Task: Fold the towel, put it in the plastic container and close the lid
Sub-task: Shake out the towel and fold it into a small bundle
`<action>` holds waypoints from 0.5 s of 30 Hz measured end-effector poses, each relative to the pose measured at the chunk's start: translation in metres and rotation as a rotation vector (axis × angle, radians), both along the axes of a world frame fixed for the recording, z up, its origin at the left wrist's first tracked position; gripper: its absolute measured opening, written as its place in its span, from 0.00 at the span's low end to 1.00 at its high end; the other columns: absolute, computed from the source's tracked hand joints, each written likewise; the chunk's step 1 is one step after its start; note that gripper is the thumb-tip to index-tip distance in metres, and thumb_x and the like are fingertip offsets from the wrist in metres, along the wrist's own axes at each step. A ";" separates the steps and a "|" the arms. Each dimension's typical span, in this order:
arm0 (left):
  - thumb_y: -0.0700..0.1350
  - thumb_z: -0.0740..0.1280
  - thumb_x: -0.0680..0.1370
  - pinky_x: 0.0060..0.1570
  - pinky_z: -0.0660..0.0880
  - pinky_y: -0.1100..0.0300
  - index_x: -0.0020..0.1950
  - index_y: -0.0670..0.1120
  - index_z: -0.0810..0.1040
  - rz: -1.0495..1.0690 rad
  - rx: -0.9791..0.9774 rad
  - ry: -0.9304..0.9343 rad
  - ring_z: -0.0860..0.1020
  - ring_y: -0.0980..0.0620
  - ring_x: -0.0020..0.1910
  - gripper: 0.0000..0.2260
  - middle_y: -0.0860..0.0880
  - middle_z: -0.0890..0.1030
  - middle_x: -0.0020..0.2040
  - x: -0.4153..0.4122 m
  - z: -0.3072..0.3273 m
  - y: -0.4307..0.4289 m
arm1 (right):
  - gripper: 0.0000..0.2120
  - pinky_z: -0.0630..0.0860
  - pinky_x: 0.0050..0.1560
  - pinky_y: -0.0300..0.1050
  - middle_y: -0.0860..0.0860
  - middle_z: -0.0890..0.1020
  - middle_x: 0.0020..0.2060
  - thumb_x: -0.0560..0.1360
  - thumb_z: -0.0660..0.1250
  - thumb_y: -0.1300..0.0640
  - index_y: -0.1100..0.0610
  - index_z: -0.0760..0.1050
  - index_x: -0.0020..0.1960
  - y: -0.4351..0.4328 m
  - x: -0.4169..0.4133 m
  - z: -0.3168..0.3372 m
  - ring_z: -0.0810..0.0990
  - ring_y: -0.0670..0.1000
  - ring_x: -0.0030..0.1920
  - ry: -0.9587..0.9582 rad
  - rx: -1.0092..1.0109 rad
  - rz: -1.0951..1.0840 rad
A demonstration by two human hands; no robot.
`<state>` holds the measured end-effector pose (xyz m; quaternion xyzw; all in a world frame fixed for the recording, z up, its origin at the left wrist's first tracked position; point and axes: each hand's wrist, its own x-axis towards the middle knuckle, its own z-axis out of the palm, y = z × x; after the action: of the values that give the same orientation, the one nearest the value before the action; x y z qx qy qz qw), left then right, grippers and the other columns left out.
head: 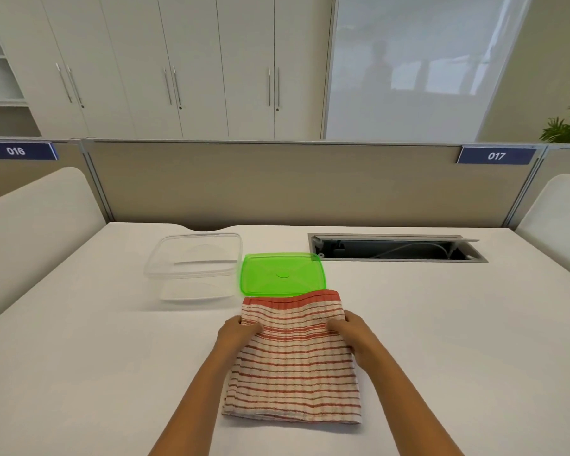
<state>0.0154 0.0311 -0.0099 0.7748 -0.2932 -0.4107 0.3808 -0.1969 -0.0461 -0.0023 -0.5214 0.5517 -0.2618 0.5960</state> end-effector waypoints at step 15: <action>0.38 0.67 0.74 0.43 0.80 0.62 0.62 0.46 0.75 -0.048 -0.820 0.398 0.82 0.51 0.50 0.16 0.47 0.84 0.53 -0.001 0.082 -0.013 | 0.11 0.80 0.46 0.40 0.52 0.86 0.48 0.72 0.70 0.52 0.55 0.80 0.53 -0.020 -0.044 0.086 0.84 0.50 0.48 -0.443 -0.513 -0.050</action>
<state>0.0148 0.0181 0.0717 0.4590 -0.3705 -0.4104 0.6954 -0.2413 -0.0665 0.0836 -0.5711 0.3378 -0.5134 0.5442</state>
